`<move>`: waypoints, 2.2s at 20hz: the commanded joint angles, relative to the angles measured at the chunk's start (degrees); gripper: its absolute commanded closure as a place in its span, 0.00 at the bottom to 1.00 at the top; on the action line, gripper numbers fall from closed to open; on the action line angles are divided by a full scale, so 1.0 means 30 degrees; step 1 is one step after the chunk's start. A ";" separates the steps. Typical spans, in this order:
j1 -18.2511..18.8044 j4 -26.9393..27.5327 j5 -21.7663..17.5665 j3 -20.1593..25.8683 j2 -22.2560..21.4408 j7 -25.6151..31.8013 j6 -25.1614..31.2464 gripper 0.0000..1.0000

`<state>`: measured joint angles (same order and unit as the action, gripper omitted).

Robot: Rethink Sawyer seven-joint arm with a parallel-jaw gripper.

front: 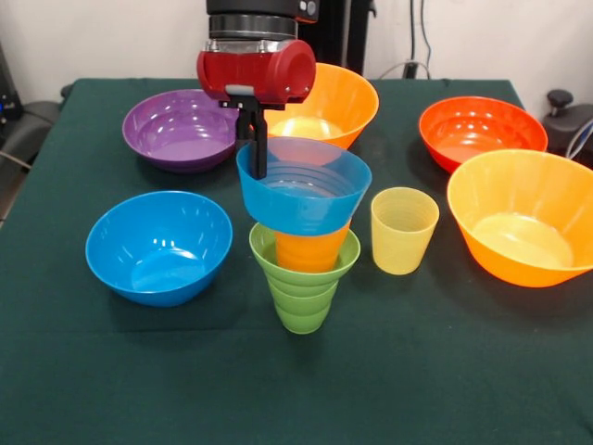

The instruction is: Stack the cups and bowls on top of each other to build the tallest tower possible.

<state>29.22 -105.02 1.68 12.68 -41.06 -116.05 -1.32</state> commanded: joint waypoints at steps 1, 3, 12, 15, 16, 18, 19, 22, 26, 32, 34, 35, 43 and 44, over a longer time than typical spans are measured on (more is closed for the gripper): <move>0.0360 -0.0693 0.0044 0.1313 0.0684 -0.1880 0.2298 1.00; 0.0404 -0.0598 -0.0035 0.1361 0.0788 -0.1820 0.2178 1.00; 0.0370 -0.0291 0.0015 0.1413 0.0910 -0.1714 0.2337 1.00; 0.0331 -0.0367 0.0055 0.1460 0.0863 -0.1827 0.2240 1.00; 0.0290 -0.0341 0.0094 0.1428 0.0849 -0.1841 0.2290 1.00; 0.0137 -0.0371 0.0193 0.1341 0.0802 -0.1947 0.2326 1.00; -0.0003 -0.0374 0.0283 0.1238 0.0770 -0.2030 0.2368 1.00; -0.0159 -0.0132 0.0497 0.1080 0.0729 -0.2038 0.2756 1.00; -0.0425 -0.0096 0.0752 0.0994 0.0573 -0.2167 0.3129 1.00; -0.0614 -0.0494 0.0882 0.1033 0.0568 -0.2435 0.2591 1.00; -0.0731 -0.0560 0.0945 0.0970 0.0572 -0.2489 0.2443 1.00; -0.0816 -0.0601 0.1010 0.0919 0.0557 -0.2550 0.2384 1.00; -0.0733 -0.0494 0.0934 0.0859 0.0737 -0.2237 0.2296 1.00; -0.0667 -0.0511 0.0873 0.0897 0.0752 -0.2199 0.2235 1.00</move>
<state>28.02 -105.20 3.43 12.75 -40.82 -116.05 -1.32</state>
